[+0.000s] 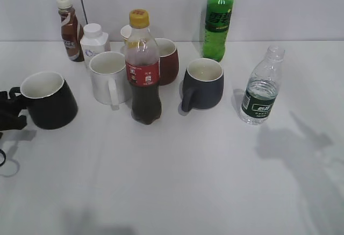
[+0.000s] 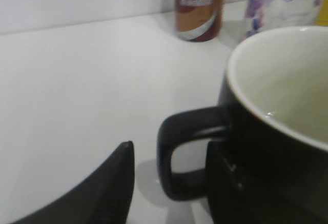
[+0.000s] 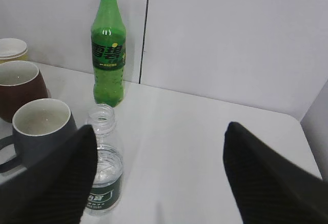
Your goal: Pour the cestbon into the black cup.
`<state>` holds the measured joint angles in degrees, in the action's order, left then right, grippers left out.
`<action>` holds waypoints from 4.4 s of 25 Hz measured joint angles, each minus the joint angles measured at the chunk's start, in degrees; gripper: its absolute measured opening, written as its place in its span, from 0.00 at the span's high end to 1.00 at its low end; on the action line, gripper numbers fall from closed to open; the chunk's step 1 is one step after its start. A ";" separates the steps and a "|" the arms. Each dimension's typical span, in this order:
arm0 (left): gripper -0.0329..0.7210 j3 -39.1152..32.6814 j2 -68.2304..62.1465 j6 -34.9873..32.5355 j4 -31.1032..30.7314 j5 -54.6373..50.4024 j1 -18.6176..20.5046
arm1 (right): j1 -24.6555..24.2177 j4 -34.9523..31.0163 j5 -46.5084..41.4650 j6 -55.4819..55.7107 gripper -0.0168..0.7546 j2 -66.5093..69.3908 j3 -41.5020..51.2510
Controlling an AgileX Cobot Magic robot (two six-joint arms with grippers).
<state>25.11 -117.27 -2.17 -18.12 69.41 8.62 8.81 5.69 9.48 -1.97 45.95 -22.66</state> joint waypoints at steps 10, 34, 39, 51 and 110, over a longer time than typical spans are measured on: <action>0.55 5.29 -3.93 -0.05 -3.13 0.00 0.19 | 0.00 -0.02 -0.06 0.00 0.21 0.00 0.00; 0.90 -2.48 7.38 -0.82 -1.19 -2.94 0.23 | 0.00 4.41 27.58 5.88 0.21 27.82 5.97; 0.90 -4.27 10.61 3.15 -1.13 -3.18 0.23 | 0.00 8.19 41.35 8.10 0.21 42.01 5.97; 0.90 -4.73 19.95 7.18 7.50 -4.43 -3.42 | 0.00 7.49 58.87 8.00 0.21 68.92 3.62; 0.90 2.65 21.84 -6.90 30.76 -25.26 -52.80 | 28.61 -16.08 39.53 -73.20 0.34 45.21 -4.71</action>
<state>27.76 -95.43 -9.08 12.65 44.15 -44.18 37.42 -10.40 49.01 -75.17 91.16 -27.37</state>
